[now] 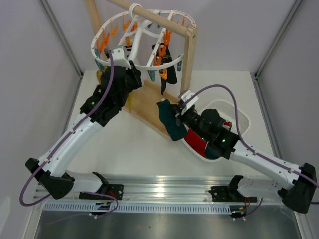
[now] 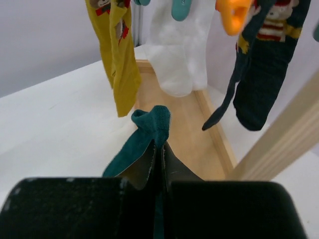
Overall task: Clip the socks to the hanger
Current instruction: Clamp the sock onto the hanger.
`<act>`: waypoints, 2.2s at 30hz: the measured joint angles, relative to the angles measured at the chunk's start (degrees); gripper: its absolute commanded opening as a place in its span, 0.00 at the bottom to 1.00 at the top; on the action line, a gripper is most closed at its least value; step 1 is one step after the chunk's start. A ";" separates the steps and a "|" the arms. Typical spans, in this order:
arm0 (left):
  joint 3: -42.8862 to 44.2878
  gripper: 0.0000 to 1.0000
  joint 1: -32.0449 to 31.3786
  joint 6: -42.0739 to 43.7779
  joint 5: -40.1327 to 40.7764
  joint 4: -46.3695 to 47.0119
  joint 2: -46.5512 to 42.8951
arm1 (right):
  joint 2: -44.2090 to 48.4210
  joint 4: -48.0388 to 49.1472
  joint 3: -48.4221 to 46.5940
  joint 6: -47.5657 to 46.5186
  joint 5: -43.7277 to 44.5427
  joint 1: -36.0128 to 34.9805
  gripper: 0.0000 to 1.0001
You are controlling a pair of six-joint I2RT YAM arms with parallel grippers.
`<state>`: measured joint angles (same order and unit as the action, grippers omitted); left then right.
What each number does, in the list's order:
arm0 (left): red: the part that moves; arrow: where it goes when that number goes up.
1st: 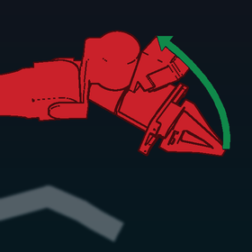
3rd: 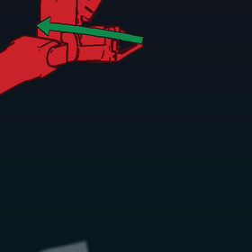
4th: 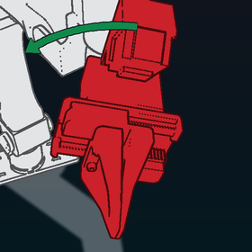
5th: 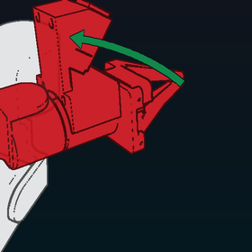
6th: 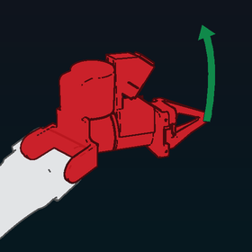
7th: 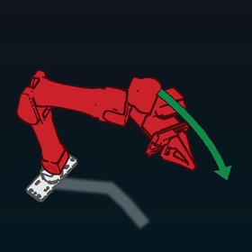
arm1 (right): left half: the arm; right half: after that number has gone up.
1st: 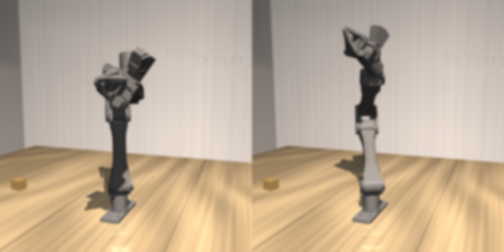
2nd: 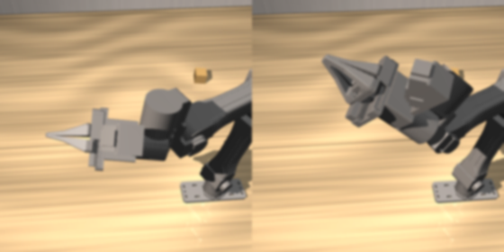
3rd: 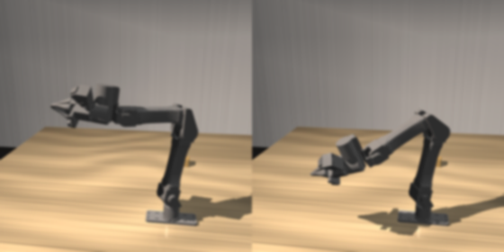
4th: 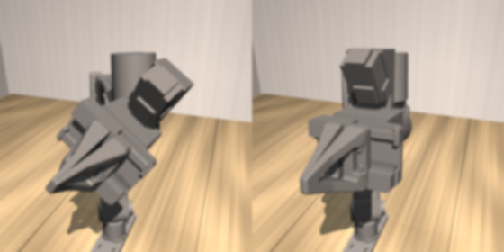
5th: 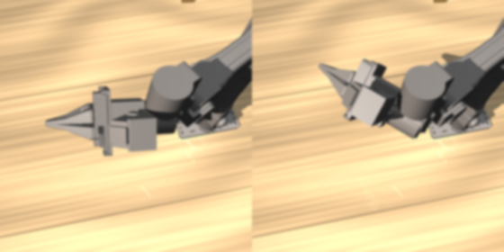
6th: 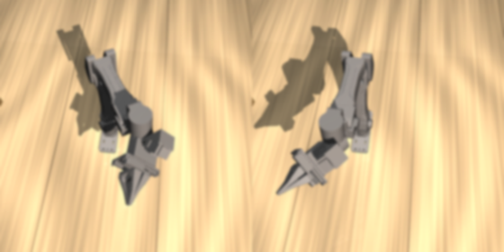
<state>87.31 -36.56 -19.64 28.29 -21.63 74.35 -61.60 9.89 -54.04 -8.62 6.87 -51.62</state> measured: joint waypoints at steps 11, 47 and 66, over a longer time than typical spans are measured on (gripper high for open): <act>0.90 0.11 0.11 -2.93 -0.85 -2.12 0.00 | -16.63 27.36 -0.81 -14.01 14.64 -9.05 0.00; 1.22 0.10 0.11 -10.08 -1.29 -2.97 0.00 | -34.29 58.53 -7.39 -16.68 24.96 -11.17 0.00; 1.22 0.11 0.11 -10.49 -0.39 -3.02 0.02 | -34.51 60.54 -8.46 -16.90 26.29 -11.69 0.00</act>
<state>88.53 -36.45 -30.13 27.90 -24.64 74.37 -96.12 70.43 -62.50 -25.52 33.17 -63.31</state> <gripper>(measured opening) 0.316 0.012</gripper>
